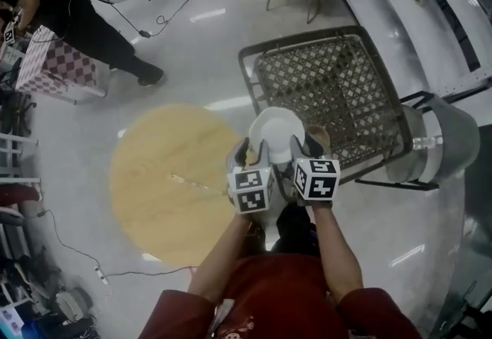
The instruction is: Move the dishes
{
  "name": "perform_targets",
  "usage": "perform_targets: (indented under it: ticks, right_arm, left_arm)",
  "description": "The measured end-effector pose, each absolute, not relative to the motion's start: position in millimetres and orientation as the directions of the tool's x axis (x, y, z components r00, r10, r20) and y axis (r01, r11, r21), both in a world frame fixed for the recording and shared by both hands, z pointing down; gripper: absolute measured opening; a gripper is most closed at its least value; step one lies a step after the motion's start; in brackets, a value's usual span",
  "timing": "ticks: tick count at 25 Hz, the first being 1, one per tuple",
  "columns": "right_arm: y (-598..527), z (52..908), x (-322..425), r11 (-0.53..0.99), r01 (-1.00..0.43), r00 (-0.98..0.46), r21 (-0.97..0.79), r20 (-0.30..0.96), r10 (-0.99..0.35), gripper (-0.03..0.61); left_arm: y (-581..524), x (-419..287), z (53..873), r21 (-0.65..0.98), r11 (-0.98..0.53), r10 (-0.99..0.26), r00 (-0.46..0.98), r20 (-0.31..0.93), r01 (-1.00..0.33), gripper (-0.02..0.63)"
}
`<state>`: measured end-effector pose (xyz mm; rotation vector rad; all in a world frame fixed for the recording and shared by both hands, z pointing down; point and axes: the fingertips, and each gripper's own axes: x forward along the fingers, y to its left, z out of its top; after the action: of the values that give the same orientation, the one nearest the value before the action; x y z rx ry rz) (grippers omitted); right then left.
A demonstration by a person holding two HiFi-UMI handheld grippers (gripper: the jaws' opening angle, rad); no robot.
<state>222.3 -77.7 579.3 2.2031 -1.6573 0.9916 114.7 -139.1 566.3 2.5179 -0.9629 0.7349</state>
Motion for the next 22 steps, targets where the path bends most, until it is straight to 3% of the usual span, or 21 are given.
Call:
perform_targets:
  ticks: [22]
  right_arm:
    - [67,573,401,-0.643,-0.736,0.41,-0.212,0.616,-0.673,0.137]
  left_arm:
    - [-27,318,564,0.161,-0.898,-0.256,0.783,0.567,-0.41,0.173]
